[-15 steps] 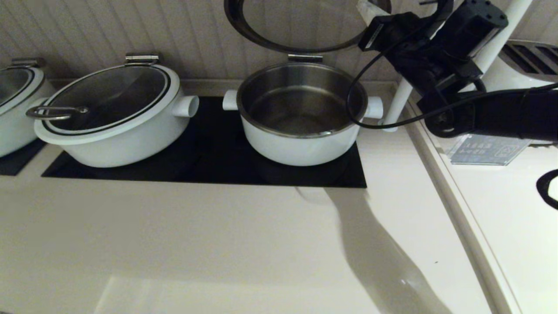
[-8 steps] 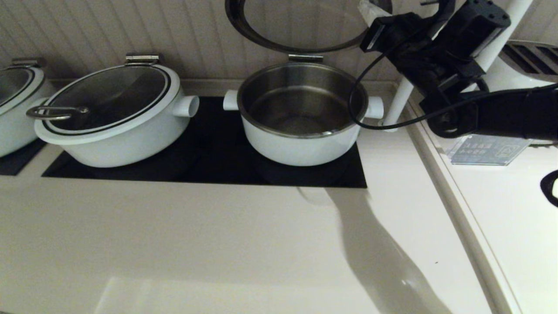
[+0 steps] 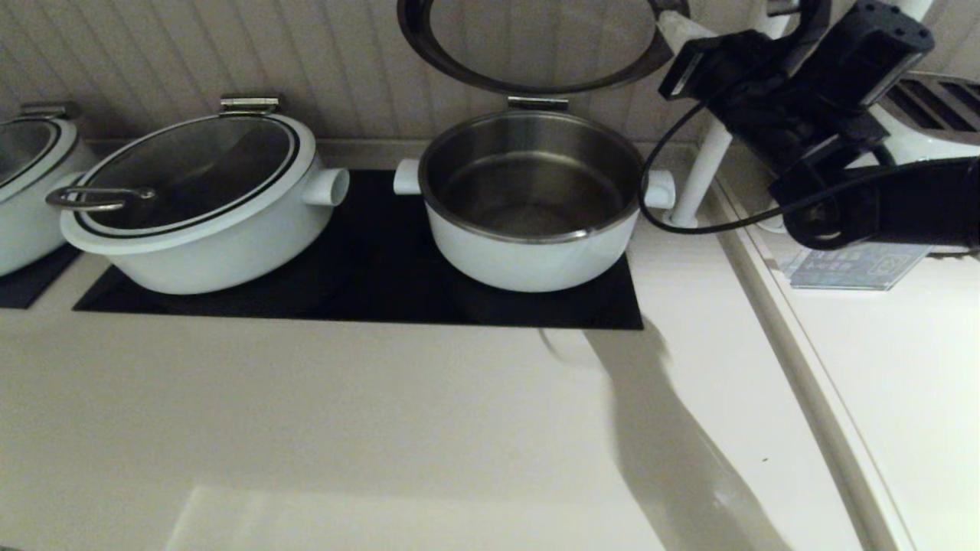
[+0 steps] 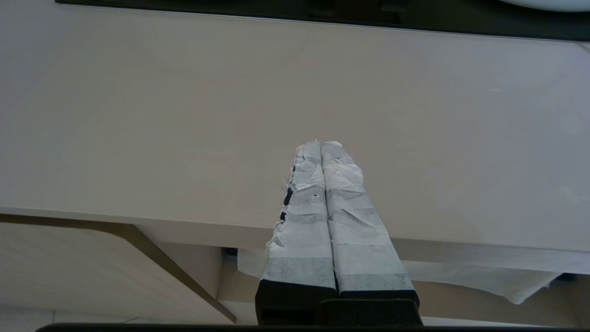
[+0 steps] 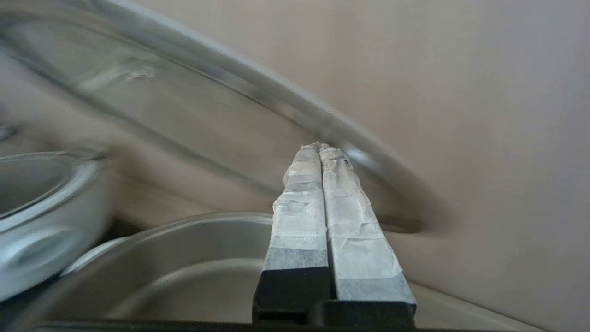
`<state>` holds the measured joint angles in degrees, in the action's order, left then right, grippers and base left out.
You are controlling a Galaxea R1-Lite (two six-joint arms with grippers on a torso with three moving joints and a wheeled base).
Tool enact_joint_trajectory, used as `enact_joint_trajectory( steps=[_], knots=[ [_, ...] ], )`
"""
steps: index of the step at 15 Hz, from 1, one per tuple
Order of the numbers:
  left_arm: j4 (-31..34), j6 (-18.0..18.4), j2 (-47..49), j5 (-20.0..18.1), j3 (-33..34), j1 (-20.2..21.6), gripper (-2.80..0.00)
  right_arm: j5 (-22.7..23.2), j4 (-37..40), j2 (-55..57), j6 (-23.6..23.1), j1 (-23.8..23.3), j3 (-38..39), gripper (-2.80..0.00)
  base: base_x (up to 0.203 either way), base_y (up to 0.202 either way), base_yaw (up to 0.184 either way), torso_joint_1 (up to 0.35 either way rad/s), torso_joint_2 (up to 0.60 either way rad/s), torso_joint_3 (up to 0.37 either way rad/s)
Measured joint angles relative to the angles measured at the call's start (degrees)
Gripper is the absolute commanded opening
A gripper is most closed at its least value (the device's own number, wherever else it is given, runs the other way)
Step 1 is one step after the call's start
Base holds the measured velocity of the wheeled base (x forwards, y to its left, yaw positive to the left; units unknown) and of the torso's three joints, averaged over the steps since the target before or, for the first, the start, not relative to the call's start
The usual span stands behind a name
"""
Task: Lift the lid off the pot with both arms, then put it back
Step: Open the pot lid completely, then close the pot lid
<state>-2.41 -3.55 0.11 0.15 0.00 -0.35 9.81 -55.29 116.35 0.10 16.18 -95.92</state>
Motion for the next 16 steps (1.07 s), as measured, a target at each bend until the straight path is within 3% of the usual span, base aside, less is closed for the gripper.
enact_joint_trajectory(
  steps=[9,16],
  knots=[
    [0.00,-0.02,0.00,0.00,0.00,0.02,-2.80,0.33,0.14,-4.25,0.00,0.02,7.45,-2.80,0.000,0.000,0.000,0.000,0.00,0.000],
    [0.00,-0.01,0.00,0.01,0.00,0.00,-2.80,2.95,0.47,-12.33,0.07,0.16,23.40,-2.80,0.000,0.000,0.000,0.000,0.00,0.000]
  ],
)
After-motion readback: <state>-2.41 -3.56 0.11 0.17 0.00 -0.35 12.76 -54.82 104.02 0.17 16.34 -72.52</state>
